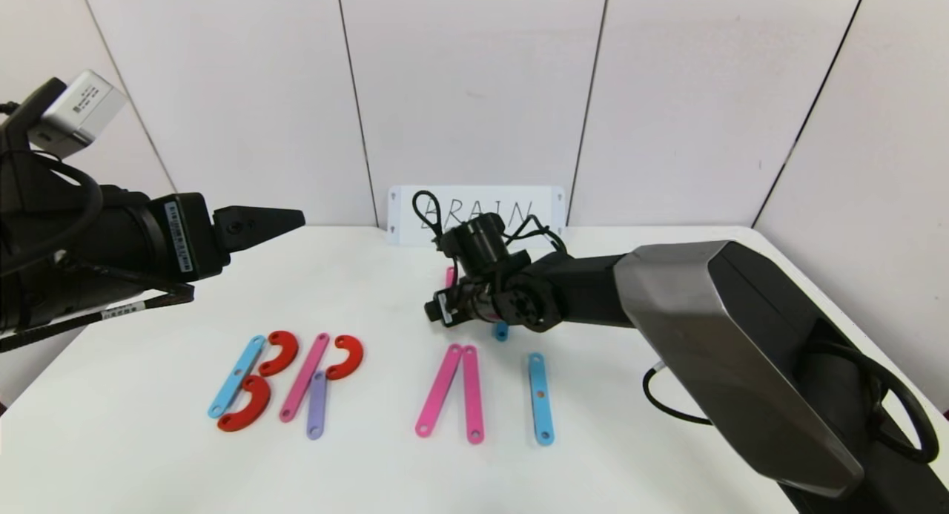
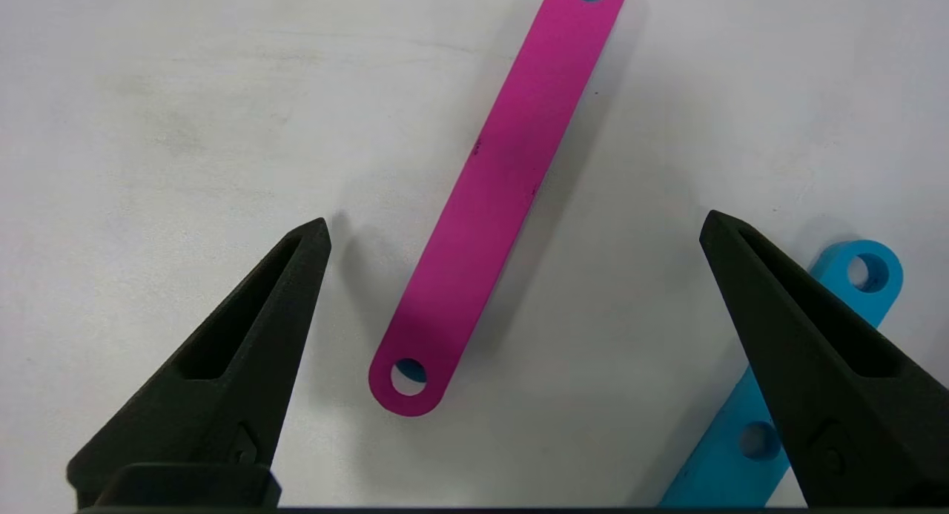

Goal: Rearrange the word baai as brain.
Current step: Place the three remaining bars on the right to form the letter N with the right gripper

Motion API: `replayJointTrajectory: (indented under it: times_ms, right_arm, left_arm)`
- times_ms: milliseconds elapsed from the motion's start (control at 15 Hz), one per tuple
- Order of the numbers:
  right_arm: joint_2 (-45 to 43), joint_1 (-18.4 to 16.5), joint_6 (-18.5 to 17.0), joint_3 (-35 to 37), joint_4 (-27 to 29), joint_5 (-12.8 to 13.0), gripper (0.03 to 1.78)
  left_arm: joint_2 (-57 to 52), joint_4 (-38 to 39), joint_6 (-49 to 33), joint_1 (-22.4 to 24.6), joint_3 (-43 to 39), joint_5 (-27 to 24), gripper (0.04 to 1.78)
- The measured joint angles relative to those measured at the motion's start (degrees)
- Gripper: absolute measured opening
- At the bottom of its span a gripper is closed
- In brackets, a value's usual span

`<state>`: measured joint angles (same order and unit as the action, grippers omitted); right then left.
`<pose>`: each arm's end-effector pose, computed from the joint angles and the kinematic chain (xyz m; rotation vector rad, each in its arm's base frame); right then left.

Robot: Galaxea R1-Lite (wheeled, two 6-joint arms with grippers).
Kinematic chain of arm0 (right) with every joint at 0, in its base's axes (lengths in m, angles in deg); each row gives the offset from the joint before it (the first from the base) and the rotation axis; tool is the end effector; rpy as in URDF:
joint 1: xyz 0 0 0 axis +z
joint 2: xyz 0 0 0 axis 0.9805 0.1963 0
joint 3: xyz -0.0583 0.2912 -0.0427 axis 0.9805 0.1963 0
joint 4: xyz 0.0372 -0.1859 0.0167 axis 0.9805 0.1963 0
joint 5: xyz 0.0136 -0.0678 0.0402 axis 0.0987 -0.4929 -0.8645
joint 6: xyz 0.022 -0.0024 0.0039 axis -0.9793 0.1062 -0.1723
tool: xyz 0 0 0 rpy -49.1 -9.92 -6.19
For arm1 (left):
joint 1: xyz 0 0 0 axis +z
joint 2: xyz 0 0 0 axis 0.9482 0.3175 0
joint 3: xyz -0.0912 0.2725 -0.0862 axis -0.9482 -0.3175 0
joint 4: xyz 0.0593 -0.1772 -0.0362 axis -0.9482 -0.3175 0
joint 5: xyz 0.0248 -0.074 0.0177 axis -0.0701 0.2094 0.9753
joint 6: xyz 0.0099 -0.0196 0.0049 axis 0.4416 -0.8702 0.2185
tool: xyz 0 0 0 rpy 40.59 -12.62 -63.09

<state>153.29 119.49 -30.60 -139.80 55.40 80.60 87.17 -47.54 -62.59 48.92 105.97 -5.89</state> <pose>0.3918 0.3328 0.0798 -0.1290 0.6559 0.4482 0.1729 -0.0709 0.2805 -0.2855 0.3323 -0.2991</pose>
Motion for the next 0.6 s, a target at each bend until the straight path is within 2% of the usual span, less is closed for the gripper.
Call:
replayJointTrajectory:
  times_ms: [600]
  right_arm:
    - [0.78, 0.74, 0.09, -0.05, -0.22, 0.11, 1.74]
  left_arm:
    - [-0.24, 0.00, 0.01, -0.04, -0.09, -0.41, 1.70]
